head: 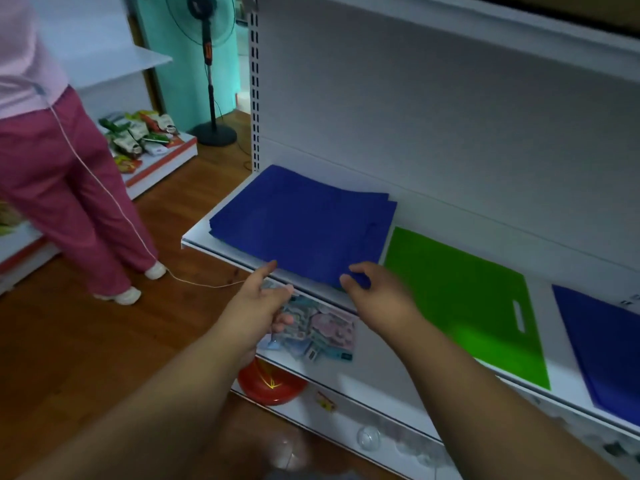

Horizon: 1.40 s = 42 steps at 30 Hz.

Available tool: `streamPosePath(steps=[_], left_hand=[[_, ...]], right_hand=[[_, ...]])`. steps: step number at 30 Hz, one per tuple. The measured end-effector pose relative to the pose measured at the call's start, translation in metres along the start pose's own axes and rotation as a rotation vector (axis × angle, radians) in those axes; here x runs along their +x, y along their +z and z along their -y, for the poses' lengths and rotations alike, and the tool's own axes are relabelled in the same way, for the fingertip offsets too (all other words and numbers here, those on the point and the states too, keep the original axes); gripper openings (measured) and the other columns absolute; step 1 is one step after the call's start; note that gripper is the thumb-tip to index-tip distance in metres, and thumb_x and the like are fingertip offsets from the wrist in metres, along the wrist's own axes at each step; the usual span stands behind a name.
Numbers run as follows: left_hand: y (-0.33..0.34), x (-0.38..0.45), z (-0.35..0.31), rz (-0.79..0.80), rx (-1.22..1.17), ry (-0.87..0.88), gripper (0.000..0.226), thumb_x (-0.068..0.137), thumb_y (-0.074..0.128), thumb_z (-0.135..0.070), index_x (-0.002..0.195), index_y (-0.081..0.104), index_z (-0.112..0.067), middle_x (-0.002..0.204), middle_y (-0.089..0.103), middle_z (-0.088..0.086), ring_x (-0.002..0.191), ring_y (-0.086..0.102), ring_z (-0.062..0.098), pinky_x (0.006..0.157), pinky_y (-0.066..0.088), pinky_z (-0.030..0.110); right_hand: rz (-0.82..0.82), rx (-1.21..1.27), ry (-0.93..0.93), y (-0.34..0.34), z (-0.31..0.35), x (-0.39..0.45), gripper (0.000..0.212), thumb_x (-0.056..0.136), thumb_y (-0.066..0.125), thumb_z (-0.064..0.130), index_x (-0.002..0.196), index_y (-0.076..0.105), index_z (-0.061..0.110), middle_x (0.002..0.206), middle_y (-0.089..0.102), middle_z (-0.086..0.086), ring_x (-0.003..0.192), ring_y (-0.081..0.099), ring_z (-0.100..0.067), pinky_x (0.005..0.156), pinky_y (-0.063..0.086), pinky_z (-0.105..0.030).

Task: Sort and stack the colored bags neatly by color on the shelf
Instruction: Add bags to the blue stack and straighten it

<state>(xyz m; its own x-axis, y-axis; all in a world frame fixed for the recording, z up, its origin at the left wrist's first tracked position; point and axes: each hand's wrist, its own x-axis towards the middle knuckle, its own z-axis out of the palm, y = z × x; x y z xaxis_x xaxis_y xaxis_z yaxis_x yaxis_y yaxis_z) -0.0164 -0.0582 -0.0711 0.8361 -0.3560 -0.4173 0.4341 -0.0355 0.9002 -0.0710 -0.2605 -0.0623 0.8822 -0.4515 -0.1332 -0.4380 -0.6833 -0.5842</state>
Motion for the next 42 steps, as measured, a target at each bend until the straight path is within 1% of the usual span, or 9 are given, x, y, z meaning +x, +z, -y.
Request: streamPosePath(steps=[3, 8, 10, 16, 19, 24, 30, 35, 42], left_hand=[[-0.007, 0.015, 0.003, -0.125, -0.107, 0.038, 0.041, 0.097, 0.06, -0.019, 0.135, 0.048, -0.031, 0.099, 0.065, 0.011, 0.065, 0.061, 0.015, 0.06, 0.049, 0.03], [-0.018, 0.023, 0.003, -0.397, 0.203, 0.217, 0.02, 0.093, 0.063, -0.019, 0.11, 0.067, -0.029, 0.101, 0.067, 0.002, 0.08, 0.065, 0.019, 0.073, 0.056, 0.036], [-0.011, 0.014, 0.004, -0.376, 0.368, 0.282, 0.015, 0.091, 0.065, -0.021, 0.102, 0.069, -0.031, 0.105, 0.065, -0.003, 0.089, 0.064, 0.017, 0.082, 0.055, 0.036], [0.029, 0.0, 0.009, -0.26, 0.46, 0.343, 0.013, 0.091, 0.067, -0.023, 0.102, 0.07, -0.029, 0.108, 0.066, -0.002, 0.089, 0.056, 0.012, 0.078, 0.043, 0.025], [0.067, -0.005, 0.004, -0.221, 0.466, 0.385, 0.012, 0.091, 0.068, -0.023, 0.102, 0.07, -0.029, 0.107, 0.063, -0.005, 0.094, 0.057, 0.014, 0.076, 0.04, 0.022], [0.156, -0.021, 0.014, -0.135, 0.47, 0.46, 0.011, 0.09, 0.069, -0.019, 0.095, 0.071, -0.028, 0.09, 0.061, -0.01, 0.065, 0.051, -0.002, 0.059, 0.039, 0.013], [0.279, -0.044, 0.049, 0.006, 0.625, 0.603, 0.014, 0.085, 0.07, -0.014, 0.095, 0.075, -0.024, 0.099, 0.069, -0.005, 0.09, 0.06, 0.012, 0.079, 0.04, 0.02], [0.384, -0.073, 0.08, 0.04, 0.89, 0.713, 0.017, 0.087, 0.067, -0.021, 0.102, 0.073, -0.026, 0.104, 0.066, -0.001, 0.094, 0.063, 0.022, 0.078, 0.045, 0.029], [0.461, -0.094, 0.119, 0.032, 1.139, 0.736, 0.022, 0.094, 0.058, -0.025, 0.112, 0.071, -0.025, 0.109, 0.067, 0.002, 0.093, 0.063, 0.025, 0.073, 0.045, 0.03]], right_hand=[[-0.222, -0.012, -0.083, -0.002, -0.005, -0.016, 0.016, 0.094, 0.059, 0.034, 0.1, 0.067, 0.021, 0.103, 0.066, 0.0, 0.088, 0.061, -0.019, 0.072, 0.046, -0.029], [-0.463, -0.049, -0.245, -0.009, -0.028, -0.035, 0.025, 0.089, 0.068, 0.012, 0.114, 0.07, 0.014, 0.11, 0.068, -0.006, 0.096, 0.061, -0.019, 0.078, 0.043, -0.023], [-0.554, -0.076, -0.277, -0.017, -0.041, -0.039, 0.028, 0.088, 0.069, 0.011, 0.115, 0.07, 0.014, 0.108, 0.069, -0.007, 0.092, 0.059, -0.017, 0.074, 0.041, -0.02], [-0.685, -0.082, -0.203, -0.052, -0.077, -0.061, 0.029, 0.09, 0.066, 0.018, 0.119, 0.068, 0.016, 0.108, 0.068, -0.005, 0.089, 0.063, -0.021, 0.074, 0.049, -0.025], [-0.656, -0.024, -0.022, -0.078, -0.105, -0.078, 0.03, 0.094, 0.063, 0.021, 0.124, 0.064, 0.023, 0.112, 0.064, 0.002, 0.099, 0.063, -0.023, 0.083, 0.054, -0.033], [-0.739, -0.085, 0.093, -0.128, -0.17, -0.12, 0.032, 0.095, 0.061, 0.02, 0.127, 0.062, 0.021, 0.11, 0.062, 0.002, 0.096, 0.062, -0.02, 0.079, 0.045, -0.026], [-0.75, -0.093, 0.262, -0.195, -0.276, -0.172, 0.035, 0.098, 0.055, 0.023, 0.134, 0.056, 0.022, 0.123, 0.06, 0.003, 0.109, 0.058, -0.019, 0.083, 0.04, -0.025], [-0.676, -0.109, 0.395, -0.258, -0.369, -0.201, 0.047, 0.097, 0.058, 0.029, 0.143, 0.048, 0.022, 0.13, 0.061, -0.004, 0.109, 0.062, -0.027, 0.089, 0.053, -0.041], [-0.418, -0.253, 0.443, -0.306, -0.45, -0.209, 0.049, 0.097, 0.058, 0.032, 0.142, 0.049, 0.014, 0.131, 0.061, -0.01, 0.116, 0.058, -0.03, 0.091, 0.046, -0.035]])
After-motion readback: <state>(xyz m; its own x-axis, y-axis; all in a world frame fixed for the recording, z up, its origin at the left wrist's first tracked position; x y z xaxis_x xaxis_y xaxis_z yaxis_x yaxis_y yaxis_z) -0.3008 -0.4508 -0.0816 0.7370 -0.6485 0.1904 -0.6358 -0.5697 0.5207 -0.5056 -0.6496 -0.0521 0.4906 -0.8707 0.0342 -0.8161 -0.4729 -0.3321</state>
